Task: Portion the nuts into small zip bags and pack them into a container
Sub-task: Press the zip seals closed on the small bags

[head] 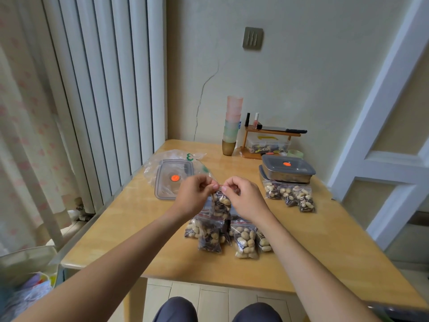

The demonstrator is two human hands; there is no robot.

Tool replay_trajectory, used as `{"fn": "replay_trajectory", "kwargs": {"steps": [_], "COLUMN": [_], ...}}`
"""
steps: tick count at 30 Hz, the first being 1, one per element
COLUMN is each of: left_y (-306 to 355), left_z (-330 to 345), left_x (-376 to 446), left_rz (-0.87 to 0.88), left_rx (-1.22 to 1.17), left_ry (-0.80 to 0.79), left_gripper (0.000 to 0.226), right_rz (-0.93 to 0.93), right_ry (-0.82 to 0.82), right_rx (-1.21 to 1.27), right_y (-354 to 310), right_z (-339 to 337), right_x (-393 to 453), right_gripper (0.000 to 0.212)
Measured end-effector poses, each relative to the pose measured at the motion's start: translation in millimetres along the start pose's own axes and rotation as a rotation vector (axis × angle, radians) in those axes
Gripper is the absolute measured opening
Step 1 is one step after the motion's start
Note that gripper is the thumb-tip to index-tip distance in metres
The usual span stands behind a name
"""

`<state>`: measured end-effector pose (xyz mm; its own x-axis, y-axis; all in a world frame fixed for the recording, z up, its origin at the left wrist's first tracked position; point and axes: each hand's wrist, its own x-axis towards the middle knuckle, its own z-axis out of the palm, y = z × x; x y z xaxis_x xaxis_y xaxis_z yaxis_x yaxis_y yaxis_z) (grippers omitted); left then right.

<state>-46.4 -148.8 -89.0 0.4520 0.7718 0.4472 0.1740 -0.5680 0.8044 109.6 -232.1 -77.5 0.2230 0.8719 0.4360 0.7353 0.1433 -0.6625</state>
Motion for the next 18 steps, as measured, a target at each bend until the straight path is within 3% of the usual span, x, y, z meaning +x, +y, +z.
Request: {"fn": "replay_trajectory", "kwargs": {"steps": [4,9,18], "left_y": [7.0,12.2,23.9], "left_z": [-1.9,-4.8,-3.4], "left_x": [-2.8,-1.9,-3.7], "left_rz": [0.123,0.137,0.157], "left_rx": [0.18,0.158,0.176], "left_ry": [-0.045,-0.015,-0.045], "left_gripper": [0.013,0.011,0.012], "right_rz": [0.04,0.081,0.063], "right_ry": [-0.037,-0.059,-0.025], "right_rx": [0.027,0.119,0.029], "right_y": [0.6,1.3,-5.9], "right_z": [-6.3,-15.7,-22.7], "right_x": [-1.5,-2.2,0.2], "right_gripper": [0.015,0.01,0.014]}}
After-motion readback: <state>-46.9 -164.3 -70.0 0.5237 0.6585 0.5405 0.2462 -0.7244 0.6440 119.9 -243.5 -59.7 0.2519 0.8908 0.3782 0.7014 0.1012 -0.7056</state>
